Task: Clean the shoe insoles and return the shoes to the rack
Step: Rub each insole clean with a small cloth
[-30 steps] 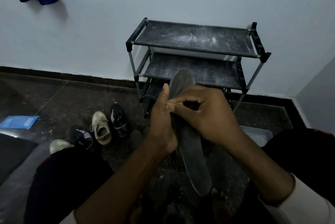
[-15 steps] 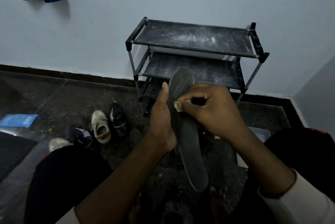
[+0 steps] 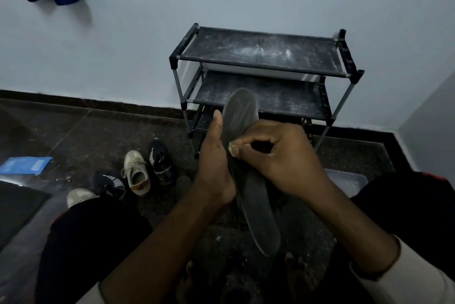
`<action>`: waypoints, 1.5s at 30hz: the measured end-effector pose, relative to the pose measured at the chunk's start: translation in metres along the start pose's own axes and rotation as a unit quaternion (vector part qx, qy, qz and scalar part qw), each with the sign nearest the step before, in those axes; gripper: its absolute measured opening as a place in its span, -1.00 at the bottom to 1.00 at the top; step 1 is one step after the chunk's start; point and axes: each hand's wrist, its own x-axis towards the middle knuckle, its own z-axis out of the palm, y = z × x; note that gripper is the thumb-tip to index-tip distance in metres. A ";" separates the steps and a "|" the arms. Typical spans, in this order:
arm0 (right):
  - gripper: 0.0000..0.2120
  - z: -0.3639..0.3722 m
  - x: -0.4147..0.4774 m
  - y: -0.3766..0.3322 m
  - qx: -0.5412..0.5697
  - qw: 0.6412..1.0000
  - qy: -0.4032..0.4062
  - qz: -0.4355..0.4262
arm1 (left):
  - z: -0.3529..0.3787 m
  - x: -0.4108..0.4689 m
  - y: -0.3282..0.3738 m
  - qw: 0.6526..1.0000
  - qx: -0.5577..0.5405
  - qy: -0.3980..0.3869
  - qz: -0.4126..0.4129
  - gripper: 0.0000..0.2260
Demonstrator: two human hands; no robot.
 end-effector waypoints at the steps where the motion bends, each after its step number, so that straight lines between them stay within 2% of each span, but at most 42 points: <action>1: -0.95 -0.003 0.000 0.002 -0.003 1.000 0.004 0.009 | -0.001 0.001 0.001 1.000 0.005 0.002 0.000 -0.42; 5: -0.96 -0.011 0.013 0.005 -0.009 0.998 0.067 0.014 | 0.000 0.001 -0.004 1.000 0.024 0.002 0.002 -0.41; 10: -0.95 -0.003 0.001 0.000 -0.016 1.000 0.023 0.006 | 0.000 0.000 -0.001 1.000 0.008 -0.007 -0.001 -0.42; 15: -0.96 -0.013 0.013 0.002 -0.026 0.997 0.067 0.010 | 0.000 0.001 -0.005 1.000 0.029 -0.005 0.001 -0.41; 19: -0.96 -0.005 0.002 -0.001 -0.030 0.999 0.021 0.000 | -0.001 0.002 0.000 1.000 0.005 -0.014 -0.001 -0.42; 24: -0.96 -0.019 0.014 0.006 -0.045 0.996 0.078 0.009 | 0.002 0.001 -0.006 0.999 0.040 -0.012 0.004 -0.40; 29: -0.92 -0.008 0.000 0.002 -0.064 0.998 0.023 -0.014 | -0.002 0.003 -0.002 1.000 0.027 -0.010 0.004 -0.39; 33: -0.93 -0.019 0.011 0.011 -0.077 0.993 0.087 -0.005 | -0.003 0.004 -0.005 0.999 0.045 -0.006 0.011 -0.38; 38: -0.93 -0.011 0.000 0.005 -0.101 0.994 0.039 -0.023 | -0.002 0.002 -0.003 0.999 0.037 -0.013 0.013 -0.36; 42: -0.91 -0.026 0.010 0.014 -0.111 0.990 0.090 -0.012 | -0.002 0.004 -0.005 0.998 0.051 0.007 0.019 -0.38; 45: -0.91 -0.018 0.007 0.011 -0.116 0.990 0.069 -0.028 | -0.002 0.005 -0.005 0.999 0.045 0.006 0.016 -0.34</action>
